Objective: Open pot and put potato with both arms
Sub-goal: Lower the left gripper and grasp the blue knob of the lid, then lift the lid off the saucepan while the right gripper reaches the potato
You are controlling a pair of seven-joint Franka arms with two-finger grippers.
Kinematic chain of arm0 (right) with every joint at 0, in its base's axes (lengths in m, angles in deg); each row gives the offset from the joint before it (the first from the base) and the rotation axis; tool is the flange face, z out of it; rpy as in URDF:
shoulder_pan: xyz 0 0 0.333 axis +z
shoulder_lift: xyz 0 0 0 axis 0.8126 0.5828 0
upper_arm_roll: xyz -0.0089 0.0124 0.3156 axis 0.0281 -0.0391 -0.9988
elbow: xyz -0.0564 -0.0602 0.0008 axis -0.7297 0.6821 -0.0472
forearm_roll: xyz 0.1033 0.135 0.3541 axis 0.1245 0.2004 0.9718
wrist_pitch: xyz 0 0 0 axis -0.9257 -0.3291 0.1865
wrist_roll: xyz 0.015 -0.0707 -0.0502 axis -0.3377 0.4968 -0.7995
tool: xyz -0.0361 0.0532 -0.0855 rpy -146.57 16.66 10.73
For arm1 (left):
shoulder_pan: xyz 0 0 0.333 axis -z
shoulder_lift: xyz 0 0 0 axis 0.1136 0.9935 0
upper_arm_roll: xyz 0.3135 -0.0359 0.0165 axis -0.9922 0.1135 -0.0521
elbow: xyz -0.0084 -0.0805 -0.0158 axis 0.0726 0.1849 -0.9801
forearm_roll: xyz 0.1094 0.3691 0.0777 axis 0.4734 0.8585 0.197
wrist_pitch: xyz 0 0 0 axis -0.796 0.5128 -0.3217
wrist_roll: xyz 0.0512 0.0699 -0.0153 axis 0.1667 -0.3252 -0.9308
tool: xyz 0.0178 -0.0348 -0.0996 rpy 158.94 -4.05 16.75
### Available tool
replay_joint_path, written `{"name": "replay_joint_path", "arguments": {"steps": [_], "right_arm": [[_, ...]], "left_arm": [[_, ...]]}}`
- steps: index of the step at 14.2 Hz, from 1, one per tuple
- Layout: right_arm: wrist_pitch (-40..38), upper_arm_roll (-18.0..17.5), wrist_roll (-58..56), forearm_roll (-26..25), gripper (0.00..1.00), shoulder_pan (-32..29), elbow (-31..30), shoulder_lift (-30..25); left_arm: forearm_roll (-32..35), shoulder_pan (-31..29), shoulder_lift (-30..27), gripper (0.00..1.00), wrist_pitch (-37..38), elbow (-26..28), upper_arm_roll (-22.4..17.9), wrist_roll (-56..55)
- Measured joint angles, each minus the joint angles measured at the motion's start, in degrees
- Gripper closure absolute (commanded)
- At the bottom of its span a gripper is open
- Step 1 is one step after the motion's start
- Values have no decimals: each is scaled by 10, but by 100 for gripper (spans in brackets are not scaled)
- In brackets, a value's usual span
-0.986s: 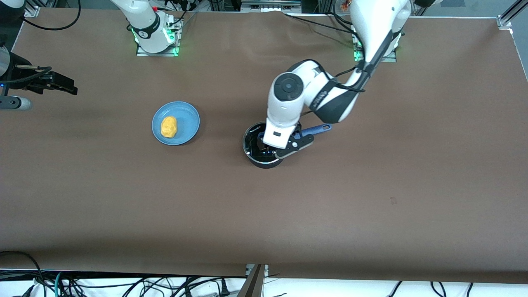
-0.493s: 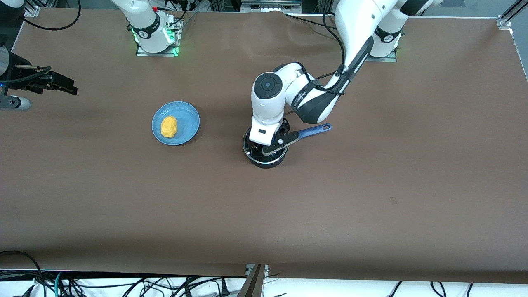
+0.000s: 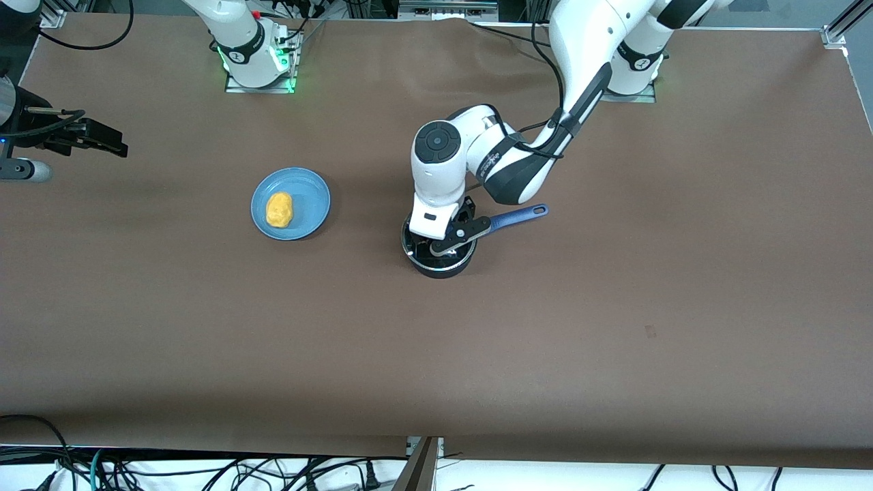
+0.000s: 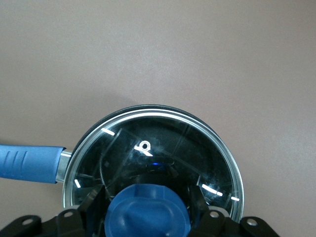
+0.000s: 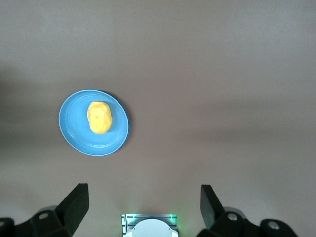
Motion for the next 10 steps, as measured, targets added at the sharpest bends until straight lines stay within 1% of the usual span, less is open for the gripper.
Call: {"name": "replay_joint_path", "arguments": {"steps": [4, 10], "right_arm": [[0, -1, 0, 0, 0, 0, 0, 0], [0, -1, 0, 0, 0, 1, -1, 4]], "left_arm": [[0, 0, 0, 44, 0, -2, 0, -3], [0, -2, -1, 48, 0, -12, -3, -3]]}}
